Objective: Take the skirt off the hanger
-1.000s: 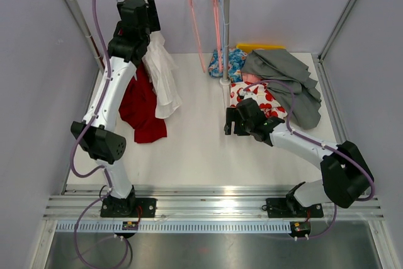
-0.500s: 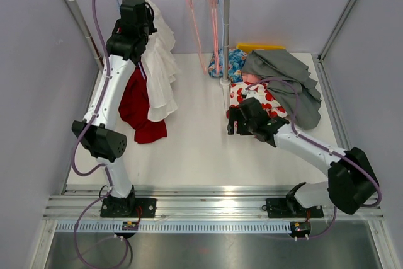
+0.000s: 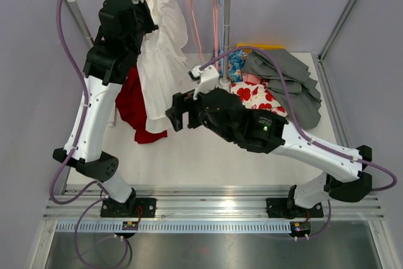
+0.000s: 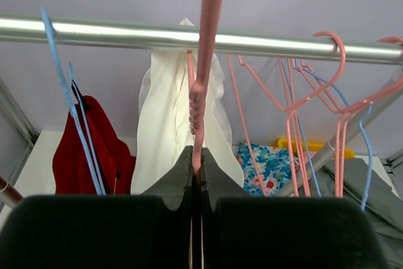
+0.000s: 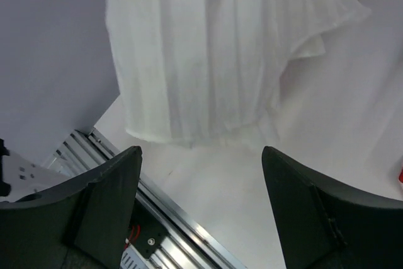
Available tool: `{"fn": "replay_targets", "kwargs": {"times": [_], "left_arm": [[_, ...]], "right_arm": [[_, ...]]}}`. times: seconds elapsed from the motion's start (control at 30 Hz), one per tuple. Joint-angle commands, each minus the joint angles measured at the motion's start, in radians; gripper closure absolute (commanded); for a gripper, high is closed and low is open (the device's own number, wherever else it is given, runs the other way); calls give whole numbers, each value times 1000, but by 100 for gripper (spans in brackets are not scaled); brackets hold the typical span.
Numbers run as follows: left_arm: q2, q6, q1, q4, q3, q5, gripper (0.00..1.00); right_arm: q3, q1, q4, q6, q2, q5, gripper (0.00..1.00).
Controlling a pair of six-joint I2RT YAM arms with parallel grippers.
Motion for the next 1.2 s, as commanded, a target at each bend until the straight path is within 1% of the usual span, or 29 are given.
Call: {"fn": "replay_targets", "kwargs": {"times": [0.0, 0.03, 0.07, 0.17, 0.23, 0.4, 0.47, 0.5, 0.53, 0.6, 0.63, 0.67, 0.77, 0.8, 0.87, 0.9, 0.93, 1.0, 1.03, 1.07, 1.1, 1.13, 1.17], "left_arm": [[-74, -24, -38, 88, -35, -53, 100], [-80, -27, -56, 86, -40, -57, 100], [-91, -32, -64, 82, -40, -62, 100], [-114, -46, -96, 69, -37, -77, 100], [-127, -52, -113, 68, -40, -80, 100], [-161, -76, -130, 51, -40, -80, 100], [-178, -81, -134, 54, -64, -83, 100], [-187, -84, -136, 58, -81, -83, 100], [-207, -87, -136, 71, -93, -80, 100], [-224, -96, -136, 80, -128, -80, 100], [-236, -98, -137, 86, -136, -79, 100], [-239, -99, -137, 89, -145, -79, 100], [-238, -90, -137, 95, -152, -86, 100], [-233, -75, -137, 94, -146, -89, 100], [-209, -47, -137, 97, -107, -109, 100], [-194, -9, -137, 98, -84, -121, 100], [-178, 14, -134, 95, -37, -134, 100], [-117, 63, -125, 80, 35, -152, 100], [-97, 72, -110, 56, 69, -151, 100], [-74, 82, -102, 46, 131, -146, 100], [-51, 91, -95, 43, 146, -142, 100], [-46, 91, -76, 43, 150, -128, 100], [-46, 91, -72, 45, 146, -126, 100]], "right_arm": [[158, 95, -88, -1, 143, 137, 15], [201, 111, -100, -3, 174, 151, 15], [282, 126, -124, -6, 230, 163, 15], [391, 161, -132, -18, 310, 200, 15], [433, 171, -129, -17, 338, 214, 15], [435, 174, -118, -13, 369, 264, 16], [404, 177, -108, -9, 361, 278, 22], [392, 177, -102, -7, 354, 289, 28], [367, 177, -94, -6, 348, 290, 42], [346, 181, -68, -7, 326, 298, 65], [335, 183, -59, -13, 318, 298, 80], [318, 188, -48, -15, 305, 303, 100], [271, 218, -40, -23, 276, 333, 100], [249, 247, -39, -23, 266, 358, 100], [136, 298, -26, 0, 220, 381, 100], [84, 324, -20, 17, 205, 420, 100], [-17, 389, -20, 78, 191, 436, 100], [-111, 453, -54, 175, 156, 477, 100], [-186, 505, -75, 283, 150, 484, 100], [-217, 535, -113, 334, 145, 487, 100], [-243, 557, -137, 388, 145, 502, 100], [-283, 594, -181, 493, 151, 511, 100], [-292, 600, -200, 535, 156, 514, 100]]}}
